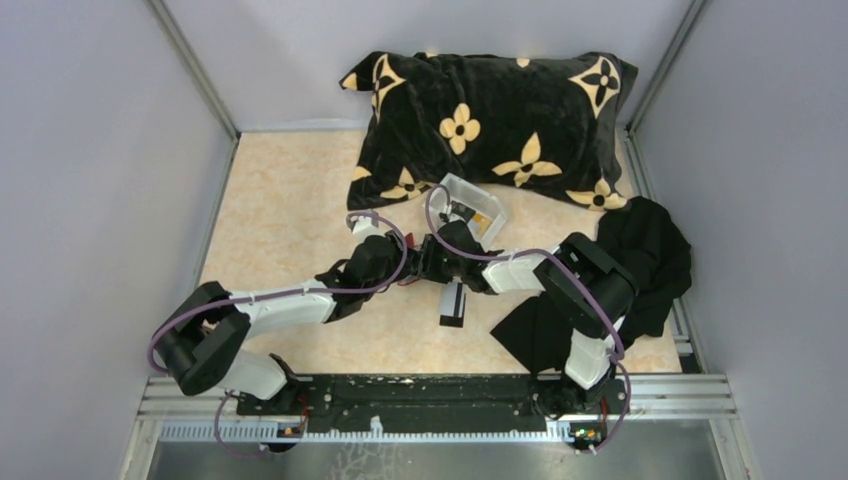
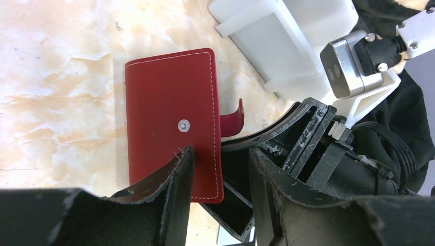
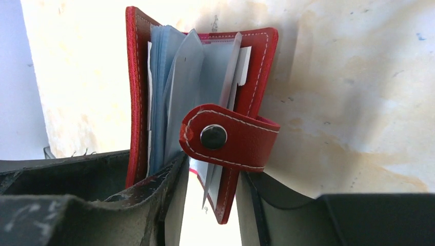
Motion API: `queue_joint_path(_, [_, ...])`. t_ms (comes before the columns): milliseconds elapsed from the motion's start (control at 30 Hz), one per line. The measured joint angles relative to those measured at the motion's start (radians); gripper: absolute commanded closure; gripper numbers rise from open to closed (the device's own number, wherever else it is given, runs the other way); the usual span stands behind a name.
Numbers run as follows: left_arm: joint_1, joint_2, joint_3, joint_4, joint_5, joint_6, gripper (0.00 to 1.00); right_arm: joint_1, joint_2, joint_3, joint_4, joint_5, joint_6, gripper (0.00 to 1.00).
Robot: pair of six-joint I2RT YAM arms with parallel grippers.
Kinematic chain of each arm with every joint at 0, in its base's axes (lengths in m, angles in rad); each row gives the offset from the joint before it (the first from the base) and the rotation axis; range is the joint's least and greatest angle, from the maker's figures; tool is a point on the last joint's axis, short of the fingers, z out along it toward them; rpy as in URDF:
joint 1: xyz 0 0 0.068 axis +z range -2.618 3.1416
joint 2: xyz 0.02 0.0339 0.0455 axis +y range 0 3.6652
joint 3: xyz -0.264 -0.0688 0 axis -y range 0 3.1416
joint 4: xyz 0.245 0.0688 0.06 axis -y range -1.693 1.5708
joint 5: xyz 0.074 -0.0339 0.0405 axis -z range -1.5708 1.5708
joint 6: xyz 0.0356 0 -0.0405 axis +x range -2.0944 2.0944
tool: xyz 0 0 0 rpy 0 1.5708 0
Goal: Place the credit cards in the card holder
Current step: Close the card holder at the center of the board.
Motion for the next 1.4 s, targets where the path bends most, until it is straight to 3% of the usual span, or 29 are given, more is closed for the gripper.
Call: queue_joint_path(1400, [-0.057,0.067,0.022,0.003,0.044,-0.01,0.51,-0.01,-0.215,-0.195,-0.066,0.243,-0.086,0.59])
